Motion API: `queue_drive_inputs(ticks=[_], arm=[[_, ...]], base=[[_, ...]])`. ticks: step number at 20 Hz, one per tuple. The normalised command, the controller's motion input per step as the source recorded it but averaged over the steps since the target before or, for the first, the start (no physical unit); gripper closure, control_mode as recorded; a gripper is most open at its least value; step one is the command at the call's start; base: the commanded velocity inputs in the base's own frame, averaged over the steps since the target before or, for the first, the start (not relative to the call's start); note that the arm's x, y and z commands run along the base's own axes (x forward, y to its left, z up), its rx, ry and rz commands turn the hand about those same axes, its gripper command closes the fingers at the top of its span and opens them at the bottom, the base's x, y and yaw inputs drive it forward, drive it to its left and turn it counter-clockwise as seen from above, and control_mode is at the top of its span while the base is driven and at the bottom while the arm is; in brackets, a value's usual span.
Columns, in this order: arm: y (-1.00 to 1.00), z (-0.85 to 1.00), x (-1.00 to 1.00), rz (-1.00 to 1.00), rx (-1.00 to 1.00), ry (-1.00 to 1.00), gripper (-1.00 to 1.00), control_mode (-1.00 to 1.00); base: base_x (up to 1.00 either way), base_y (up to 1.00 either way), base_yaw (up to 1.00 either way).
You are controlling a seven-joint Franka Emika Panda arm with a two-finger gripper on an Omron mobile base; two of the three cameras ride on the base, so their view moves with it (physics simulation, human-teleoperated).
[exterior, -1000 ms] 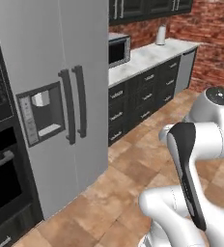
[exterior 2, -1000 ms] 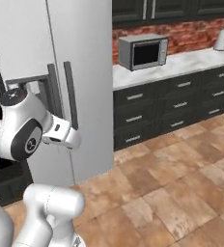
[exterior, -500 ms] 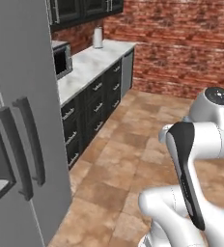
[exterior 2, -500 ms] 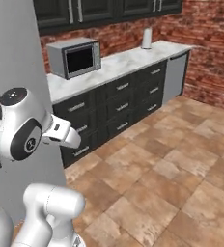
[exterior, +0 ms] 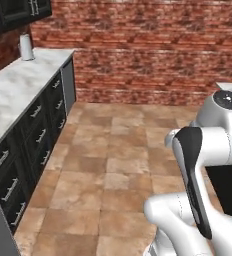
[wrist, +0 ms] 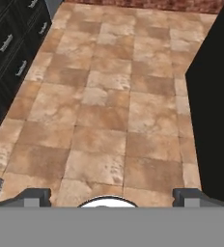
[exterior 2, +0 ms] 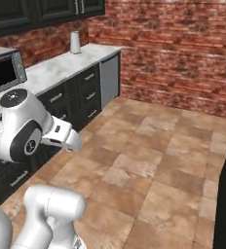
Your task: Four empty soda cans are scattered around the kitchen. Gather all the cans and cluster them next to the stove for recycling.
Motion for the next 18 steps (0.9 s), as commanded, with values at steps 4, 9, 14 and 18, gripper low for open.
queue_drive_inputs(ticks=[4,9,14,18], arm=[[0.00,0.00,0.00,0.00,0.00,0.00,-1.00,1.00],[0.00,0.00,0.00,0.00,0.00,0.00,-1.00,1.00],[0.00,0.00,0.00,0.00,0.00,0.00,-1.00,1.00],[0.00,0.00,0.00,0.00,0.00,0.00,-1.00,1.00]], base=[[1.00,-0.29,-0.36],[1.00,0.17,-0.31],[1.00,0.48,-0.28],[0.99,0.60,-0.28]])
